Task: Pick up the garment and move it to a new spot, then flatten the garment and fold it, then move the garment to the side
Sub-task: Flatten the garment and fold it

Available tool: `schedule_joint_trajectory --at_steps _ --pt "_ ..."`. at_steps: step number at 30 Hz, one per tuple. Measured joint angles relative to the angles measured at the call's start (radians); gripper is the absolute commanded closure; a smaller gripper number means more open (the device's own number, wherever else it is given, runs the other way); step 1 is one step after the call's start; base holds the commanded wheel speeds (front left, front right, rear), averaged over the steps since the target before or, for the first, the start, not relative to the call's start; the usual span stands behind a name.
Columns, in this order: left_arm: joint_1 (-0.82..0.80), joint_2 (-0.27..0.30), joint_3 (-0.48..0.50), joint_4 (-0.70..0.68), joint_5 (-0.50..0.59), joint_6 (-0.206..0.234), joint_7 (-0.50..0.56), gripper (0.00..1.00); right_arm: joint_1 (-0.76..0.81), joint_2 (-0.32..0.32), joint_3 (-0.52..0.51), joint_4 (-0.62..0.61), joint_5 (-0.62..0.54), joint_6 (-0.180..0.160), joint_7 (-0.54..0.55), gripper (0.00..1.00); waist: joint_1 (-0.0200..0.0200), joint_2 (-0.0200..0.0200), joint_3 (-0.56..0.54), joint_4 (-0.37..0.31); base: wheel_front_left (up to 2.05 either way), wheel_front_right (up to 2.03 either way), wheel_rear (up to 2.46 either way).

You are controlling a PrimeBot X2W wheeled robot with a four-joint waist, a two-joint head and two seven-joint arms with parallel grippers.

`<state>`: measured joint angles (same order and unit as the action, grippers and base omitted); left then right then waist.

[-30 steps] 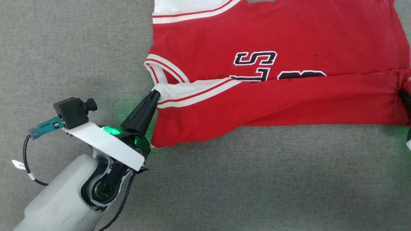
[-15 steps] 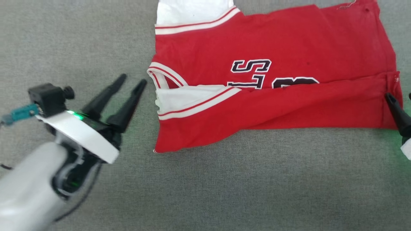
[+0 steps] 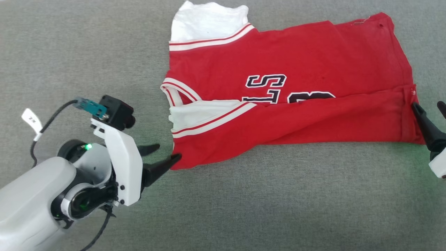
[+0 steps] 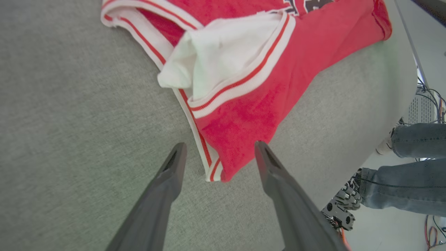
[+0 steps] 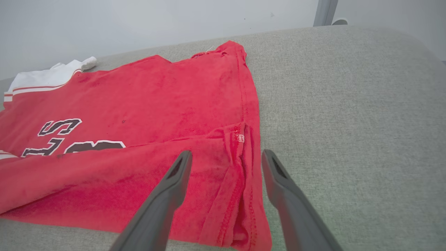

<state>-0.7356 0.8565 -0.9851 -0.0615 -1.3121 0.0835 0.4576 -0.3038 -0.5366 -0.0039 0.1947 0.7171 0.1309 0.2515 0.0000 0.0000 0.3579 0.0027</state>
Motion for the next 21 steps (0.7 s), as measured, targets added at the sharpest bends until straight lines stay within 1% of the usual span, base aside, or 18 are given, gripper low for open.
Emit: schedule_joint_trajectory --at_steps 2,4,6,9,12,13,14,15,16,17,21 --pt "-0.003 -0.02 -0.012 0.035 -0.02 0.013 0.041 0.0 0.0 0.004 -0.001 -0.005 0.0 0.0 0.001 0.0 0.0 0.0 0.008 -0.009 0.0 0.0 0.0" --pt "-0.02 -0.04 -0.032 0.083 -0.008 0.009 0.063 0.0 -0.004 0.006 -0.002 -0.007 0.001 0.0 0.001 0.0 0.0 0.0 0.016 -0.019 0.0 0.0 0.0" --pt "-0.032 -0.07 -0.027 0.148 -0.028 0.004 0.072 0.0 -0.01 0.007 -0.002 -0.007 0.001 0.0 0.001 0.0 0.0 0.0 0.026 -0.03 0.0 0.0 0.0" --pt "-0.052 -0.101 -0.026 0.226 -0.052 -0.03 0.095 0.0 -0.019 0.01 -0.002 -0.009 0.001 0.0 0.0 0.0 0.0 0.0 0.038 -0.048 0.0 0.0 0.0" --pt "-0.071 -0.12 -0.026 0.277 -0.087 -0.07 0.143 0.0 -0.02 0.01 -0.004 -0.011 0.001 0.0 -0.001 0.0 -0.0001 0.0 0.05 -0.063 0.0 0.0 0.0" --pt "-0.078 -0.125 -0.026 0.288 -0.105 -0.084 0.159 0.04 -0.022 0.011 -0.004 -0.011 0.001 0.0 -0.001 0.0 0.0 0.0001 0.053 -0.066 0.0 0.0 0.0" --pt "-0.084 -0.13 -0.025 0.298 -0.113 -0.094 0.171 0.5 -0.025 0.01 -0.004 -0.011 0.001 0.0 -0.001 0.0 0.0 0.0 0.055 -0.069 0.0 0.0 0.0" --pt "-0.087 -0.134 -0.024 0.305 -0.117 -0.101 0.177 0.64 -0.025 0.008 -0.002 -0.011 0.0 0.0 0.001 0.0 0.0 0.0 0.058 -0.071 0.0 0.0 0.0" --pt "-0.087 -0.134 -0.024 0.305 -0.117 -0.101 0.177 0.91 -0.025 0.008 -0.002 -0.011 0.0 0.0 0.001 0.0 0.0 0.0 0.058 -0.071 0.0 0.0 0.0" --pt "-0.091 -0.138 -0.024 0.314 -0.119 -0.107 0.179 1.0 -0.025 0.005 0.003 -0.012 0.0 0.0 0.006 0.0 -0.0001 0.0 0.06 -0.072 0.0 0.0 0.0" --pt "-0.101 -0.153 -0.025 0.341 -0.12 -0.122 0.183 1.0 -0.026 -0.02 0.046 -0.024 0.0 0.0 0.054 0.0 0.0 0.0 0.066 -0.073 0.0 0.0 0.0"
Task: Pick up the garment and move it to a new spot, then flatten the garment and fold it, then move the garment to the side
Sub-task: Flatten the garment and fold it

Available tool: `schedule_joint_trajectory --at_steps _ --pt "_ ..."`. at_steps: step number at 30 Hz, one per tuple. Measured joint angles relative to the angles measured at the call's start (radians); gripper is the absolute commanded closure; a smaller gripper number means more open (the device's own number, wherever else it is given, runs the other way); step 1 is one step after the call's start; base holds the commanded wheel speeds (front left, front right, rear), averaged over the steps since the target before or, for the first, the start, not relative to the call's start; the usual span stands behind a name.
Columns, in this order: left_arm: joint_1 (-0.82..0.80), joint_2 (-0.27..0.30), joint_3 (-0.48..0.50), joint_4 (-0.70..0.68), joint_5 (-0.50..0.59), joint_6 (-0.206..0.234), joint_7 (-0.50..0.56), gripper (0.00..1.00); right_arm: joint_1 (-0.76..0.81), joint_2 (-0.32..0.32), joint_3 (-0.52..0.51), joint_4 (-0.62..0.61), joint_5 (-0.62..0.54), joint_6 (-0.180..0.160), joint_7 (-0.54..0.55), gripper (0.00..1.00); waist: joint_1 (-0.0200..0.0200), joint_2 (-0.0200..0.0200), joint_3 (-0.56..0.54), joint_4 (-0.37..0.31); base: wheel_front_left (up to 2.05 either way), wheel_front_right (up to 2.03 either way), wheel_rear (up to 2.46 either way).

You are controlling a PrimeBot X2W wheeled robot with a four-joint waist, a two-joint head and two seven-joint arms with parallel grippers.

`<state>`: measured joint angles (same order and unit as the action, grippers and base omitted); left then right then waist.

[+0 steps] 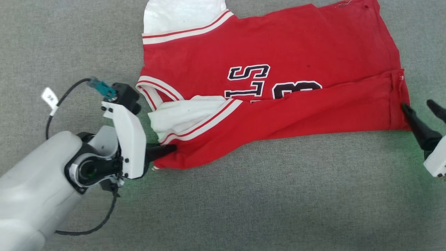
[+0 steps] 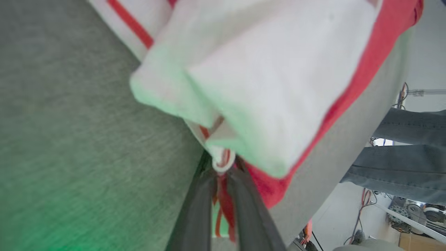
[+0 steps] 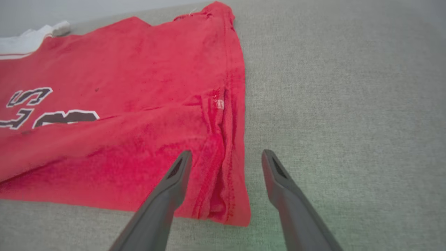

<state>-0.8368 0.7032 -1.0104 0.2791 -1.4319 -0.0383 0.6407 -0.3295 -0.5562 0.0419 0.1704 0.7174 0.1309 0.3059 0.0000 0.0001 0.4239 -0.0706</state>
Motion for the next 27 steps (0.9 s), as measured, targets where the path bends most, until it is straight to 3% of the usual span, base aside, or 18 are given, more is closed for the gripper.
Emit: schedule_joint_trajectory --at_steps 8,16,17,18,20,27 --pt "-0.009 -0.023 -0.003 0.002 0.016 -0.024 -0.021 1.0 -0.045 -0.109 0.097 -0.026 0.018 0.0 0.195 0.0 0.0 0.0 0.014 0.013 0.0 0.0 0.0" --pt "-0.032 -0.044 -0.009 -0.003 0.053 -0.045 -0.045 1.0 -0.156 -0.146 0.17 0.051 0.073 0.0 0.409 0.0 0.0 0.0 0.038 0.032 0.0 0.0 0.0" --pt "-0.033 -0.049 -0.009 -0.002 0.056 -0.047 -0.053 1.0 -0.163 -0.151 0.186 0.054 0.079 0.0 0.436 0.43 0.0 0.0 0.039 0.036 0.0 0.0 0.0" --pt "-0.033 -0.054 -0.009 0.001 0.06 -0.049 -0.061 1.0 -0.169 -0.159 0.202 0.05 0.089 0.0 0.458 0.58 0.0 0.0 0.039 0.039 0.0 0.0 0.0" --pt "-0.034 -0.065 -0.01 0.008 0.07 -0.053 -0.074 1.0 -0.173 -0.166 0.206 0.051 0.114 0.0 0.469 1.0 0.0001 0.0 0.038 0.046 0.0 0.0 0.0" --pt "-0.017 -0.072 -0.006 0.016 0.074 -0.067 -0.13 1.0 -0.151 -0.181 0.2 0.037 0.115 0.001 0.435 1.0 0.0001 0.0 0.007 0.054 0.0 0.0 0.0"
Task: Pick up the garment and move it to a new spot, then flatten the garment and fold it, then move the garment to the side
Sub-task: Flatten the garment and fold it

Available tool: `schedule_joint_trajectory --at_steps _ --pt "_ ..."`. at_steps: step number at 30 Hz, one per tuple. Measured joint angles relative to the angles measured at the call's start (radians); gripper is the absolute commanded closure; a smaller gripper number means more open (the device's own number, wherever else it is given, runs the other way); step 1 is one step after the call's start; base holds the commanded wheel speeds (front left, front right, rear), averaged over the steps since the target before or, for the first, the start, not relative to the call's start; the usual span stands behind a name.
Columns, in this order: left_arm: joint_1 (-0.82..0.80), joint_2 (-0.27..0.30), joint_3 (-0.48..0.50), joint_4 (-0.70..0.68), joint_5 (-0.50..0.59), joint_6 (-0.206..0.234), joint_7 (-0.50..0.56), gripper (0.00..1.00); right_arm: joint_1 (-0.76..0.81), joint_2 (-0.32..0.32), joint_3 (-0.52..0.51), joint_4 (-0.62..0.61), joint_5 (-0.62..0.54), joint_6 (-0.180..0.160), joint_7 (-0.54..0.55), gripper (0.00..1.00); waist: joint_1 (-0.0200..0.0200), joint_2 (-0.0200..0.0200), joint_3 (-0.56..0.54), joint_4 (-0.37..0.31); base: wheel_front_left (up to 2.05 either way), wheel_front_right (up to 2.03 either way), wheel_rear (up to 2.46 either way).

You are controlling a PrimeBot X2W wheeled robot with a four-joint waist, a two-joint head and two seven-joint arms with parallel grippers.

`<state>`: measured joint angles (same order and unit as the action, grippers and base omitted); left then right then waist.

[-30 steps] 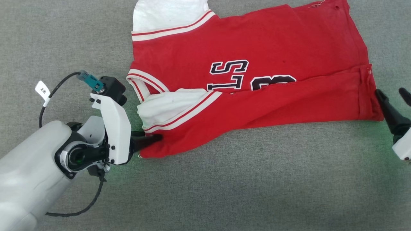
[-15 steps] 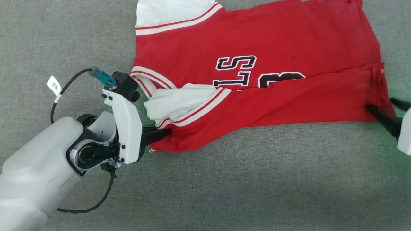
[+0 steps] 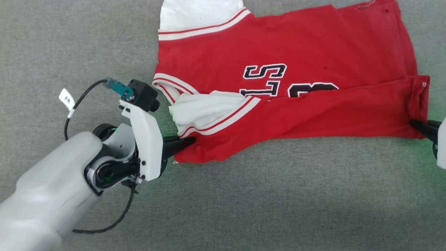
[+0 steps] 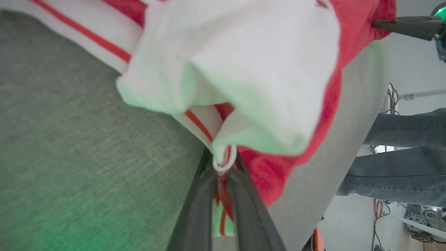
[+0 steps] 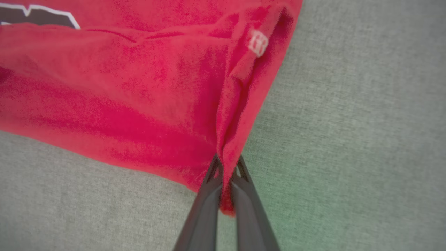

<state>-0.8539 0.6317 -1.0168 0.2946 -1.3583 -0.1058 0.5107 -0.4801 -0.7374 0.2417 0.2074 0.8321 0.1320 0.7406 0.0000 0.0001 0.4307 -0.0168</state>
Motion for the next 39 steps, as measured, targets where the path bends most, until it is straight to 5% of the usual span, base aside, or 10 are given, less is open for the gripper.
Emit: schedule_joint_trajectory --at_steps 15,22,23,24,25,26,27,28,34,39 --pt "0.187 0.219 0.036 -0.299 -0.067 0.042 -0.063 1.0 0.281 -0.066 -0.117 -0.206 0.039 0.0 0.078 1.0 -0.0001 0.0 -0.072 0.015 0.0 0.0 0.0" --pt "0.228 0.252 0.035 -0.391 -0.068 0.078 -0.082 1.0 0.399 -0.03 -0.218 -0.275 0.025 -0.001 0.088 1.0 0.0 0.0 -0.073 0.021 0.0 0.0 0.0" --pt "0.228 0.249 0.035 -0.393 -0.067 0.081 -0.087 1.0 0.404 -0.021 -0.23 -0.28 0.016 -0.001 0.085 0.68 -0.0001 0.0 -0.073 0.02 0.0 0.0 0.0" --pt "0.228 0.247 0.036 -0.392 -0.063 0.084 -0.095 0.92 0.404 -0.01 -0.244 -0.281 0.006 -0.001 0.078 0.34 0.0 0.0 -0.073 0.019 0.0 0.0 0.0" --pt "0.228 0.244 0.038 -0.388 -0.057 0.088 -0.105 0.66 0.404 0.0 -0.252 -0.283 -0.001 -0.001 0.076 0.03 0.0 0.0 -0.074 0.017 0.0 0.0 0.0" --pt "0.228 0.239 0.043 -0.381 -0.054 0.09 -0.117 0.51 0.405 0.011 -0.258 -0.287 -0.005 -0.001 0.072 0.0 0.0 0.0 -0.076 0.016 0.0 0.0 0.0" --pt "0.228 0.236 0.048 -0.376 -0.054 0.096 -0.128 0.17 0.404 0.024 -0.27 -0.289 -0.007 -0.001 0.062 0.0 0.0 0.0 -0.077 0.014 0.0 0.0 0.0" --pt "0.228 0.236 0.052 -0.371 -0.05 0.097 -0.138 0.0 0.402 0.039 -0.285 -0.289 -0.015 -0.001 0.048 0.0 0.0 0.0 -0.078 0.012 0.0 0.0 0.0" --pt "0.228 0.231 0.114 -0.317 -0.032 0.134 -0.249 0.0 0.368 0.105 -0.326 -0.306 -0.105 -0.001 -0.106 0.0 -0.0001 0.0 -0.084 -0.003 0.0 0.0 0.0" --pt "0.183 0.21 0.192 -0.179 0.071 0.201 -0.44 0.0 0.304 0.201 -0.281 -0.31 -0.256 -0.001 -0.377 0.0 -0.0001 0.0 -0.086 -0.044 0.0 0.0 0.0"
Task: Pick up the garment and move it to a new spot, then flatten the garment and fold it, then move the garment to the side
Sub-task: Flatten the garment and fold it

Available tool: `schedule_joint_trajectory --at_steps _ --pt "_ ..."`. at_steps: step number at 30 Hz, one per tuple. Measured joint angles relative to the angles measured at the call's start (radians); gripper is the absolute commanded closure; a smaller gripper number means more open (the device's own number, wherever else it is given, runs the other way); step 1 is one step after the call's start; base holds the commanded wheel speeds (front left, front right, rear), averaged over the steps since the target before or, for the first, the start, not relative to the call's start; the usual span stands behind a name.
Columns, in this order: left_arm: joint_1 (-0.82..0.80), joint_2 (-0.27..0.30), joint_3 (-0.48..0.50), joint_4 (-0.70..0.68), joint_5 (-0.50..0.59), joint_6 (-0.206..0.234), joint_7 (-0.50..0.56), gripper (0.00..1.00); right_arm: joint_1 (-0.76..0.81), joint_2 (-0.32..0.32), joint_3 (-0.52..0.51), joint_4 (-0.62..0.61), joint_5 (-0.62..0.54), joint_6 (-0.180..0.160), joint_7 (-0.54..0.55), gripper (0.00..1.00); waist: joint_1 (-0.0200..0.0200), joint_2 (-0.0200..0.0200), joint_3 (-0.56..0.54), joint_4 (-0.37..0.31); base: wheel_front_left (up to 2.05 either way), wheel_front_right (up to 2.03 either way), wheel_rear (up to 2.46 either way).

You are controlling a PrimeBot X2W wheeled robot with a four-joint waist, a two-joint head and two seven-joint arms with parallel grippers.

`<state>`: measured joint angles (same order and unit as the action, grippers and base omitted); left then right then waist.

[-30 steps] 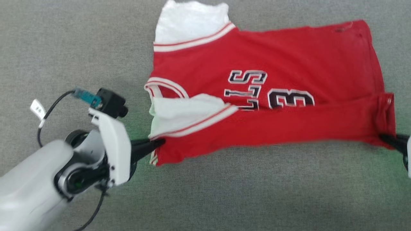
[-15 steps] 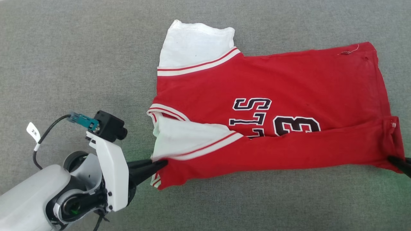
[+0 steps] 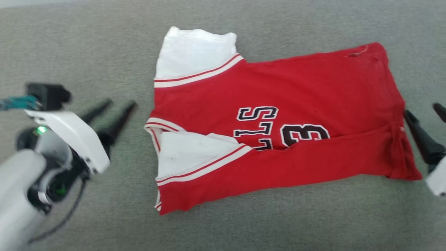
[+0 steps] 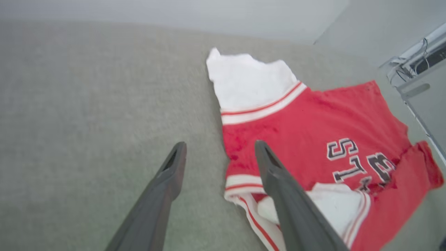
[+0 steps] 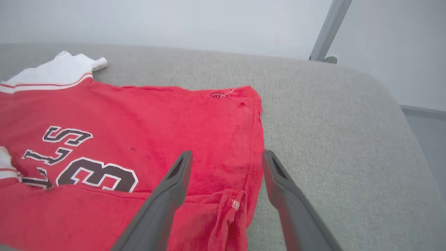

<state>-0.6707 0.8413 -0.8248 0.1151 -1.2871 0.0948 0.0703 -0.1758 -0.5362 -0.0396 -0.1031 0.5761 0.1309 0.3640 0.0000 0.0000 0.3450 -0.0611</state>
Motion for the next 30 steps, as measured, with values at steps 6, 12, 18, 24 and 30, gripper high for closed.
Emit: schedule_joint_trajectory --at_steps 6,12,18,24,30 --pt "-0.127 -0.071 0.069 0.204 0.057 0.035 -0.128 0.0 -0.067 0.119 0.057 0.041 -0.094 0.0 -0.244 0.0 0.0 0.0 0.012 -0.065 0.0 0.0 0.0" --pt "-0.313 -0.115 0.025 0.384 0.136 -0.009 -0.061 0.0 -0.121 0.206 0.071 0.099 -0.114 0.0 -0.361 0.0 0.0001 0.0 0.041 -0.141 0.0 0.0 0.0" --pt "-0.444 -0.153 -0.029 0.553 0.156 -0.057 0.128 0.0 -0.147 0.242 0.091 0.145 -0.114 0.0 -0.404 0.0 0.0 0.0 0.075 -0.206 0.0 0.0 0.0" --pt "-0.559 -0.185 -0.061 0.701 0.105 -0.087 0.409 0.0 -0.154 0.253 0.106 0.188 -0.104 0.0 -0.426 0.0 0.0001 0.0 0.11 -0.267 0.0 0.0 0.0" --pt "-0.639 -0.198 -0.112 0.788 0.126 -0.093 0.555 0.0 -0.167 0.253 0.128 0.207 -0.091 0.0 -0.434 0.0 0.0 0.0 0.135 -0.288 0.0 0.0 0.0"
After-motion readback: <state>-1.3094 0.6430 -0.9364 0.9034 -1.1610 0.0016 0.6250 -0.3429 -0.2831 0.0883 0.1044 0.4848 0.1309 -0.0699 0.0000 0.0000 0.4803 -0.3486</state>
